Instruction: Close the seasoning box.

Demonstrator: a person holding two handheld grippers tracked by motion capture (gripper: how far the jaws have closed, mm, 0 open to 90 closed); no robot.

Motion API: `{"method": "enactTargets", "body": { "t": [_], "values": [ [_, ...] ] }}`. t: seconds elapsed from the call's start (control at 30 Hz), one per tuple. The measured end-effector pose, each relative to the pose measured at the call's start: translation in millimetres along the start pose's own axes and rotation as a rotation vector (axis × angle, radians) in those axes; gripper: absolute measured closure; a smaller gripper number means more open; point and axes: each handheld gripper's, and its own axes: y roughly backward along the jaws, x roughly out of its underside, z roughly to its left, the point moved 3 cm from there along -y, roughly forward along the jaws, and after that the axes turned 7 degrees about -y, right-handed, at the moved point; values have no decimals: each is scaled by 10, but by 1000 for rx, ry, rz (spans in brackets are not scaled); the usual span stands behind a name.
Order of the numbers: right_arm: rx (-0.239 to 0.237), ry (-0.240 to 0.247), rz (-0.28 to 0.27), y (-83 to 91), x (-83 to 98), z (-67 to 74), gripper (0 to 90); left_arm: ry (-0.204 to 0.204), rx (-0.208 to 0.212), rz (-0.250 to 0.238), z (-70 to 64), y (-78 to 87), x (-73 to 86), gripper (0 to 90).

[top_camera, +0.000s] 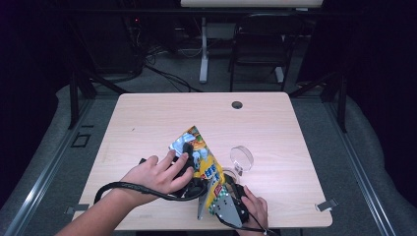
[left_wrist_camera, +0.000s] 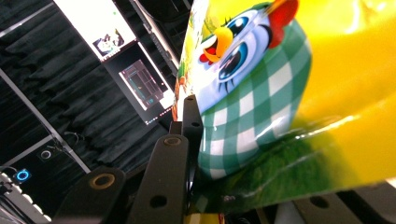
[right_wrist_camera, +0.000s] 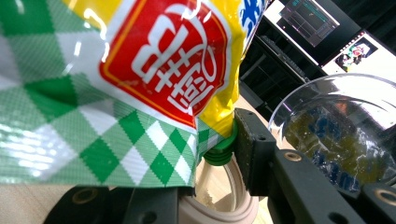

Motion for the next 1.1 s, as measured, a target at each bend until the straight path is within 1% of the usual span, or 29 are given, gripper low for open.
{"method": "enactTargets", "body": {
  "t": [0.03,0.07,0.1,0.13,0.2,0.4,0.43,0.5,0.53,0.63,0.9,0.93,0.97,1.0,1.1],
  "values": [
    [0,2,3,2,-1,-1,707,-8,1,7,7,4,2,802],
    [3,5,3,2,-2,-6,707,0,0,-1,2,0,1,802],
    [1,1,-3,-1,-1,-4,707,-12,2,8,11,4,4,802],
    [1,8,5,4,-3,-8,707,-6,7,8,5,2,5,802],
    [-2,-2,-2,-1,-2,-3,707,-3,5,3,3,-2,3,802],
    [2,-4,2,-2,1,-9,708,-6,1,-1,15,-10,-6,801],
    [2,-5,2,-3,2,-8,707,-8,15,4,8,-13,-4,801],
    [1,-8,3,-2,2,-9,707,-19,20,10,19,-10,-4,801],
    [1,-8,4,-1,2,-12,707,-26,-5,10,32,-8,-4,801],
    [-1,-11,-1,-8,1,-15,707,-26,-1,11,35,-12,-6,801],
    [-10,-12,6,-3,-4,-30,707,-26,1,12,44,-12,-1,801],
    [-11,-16,3,-5,-5,-28,707,-22,-1,-1,45,-18,-5,801],
    [-14,-18,4,-4,-6,-29,707,-22,-1,-1,46,-17,-4,801],
    [-14,-21,2,-5,-6,-30,707,-13,2,4,42,-15,1,801],
    [-19,-27,5,-4,-9,-41,707,-9,3,3,43,-17,2,801]
  ]
}}
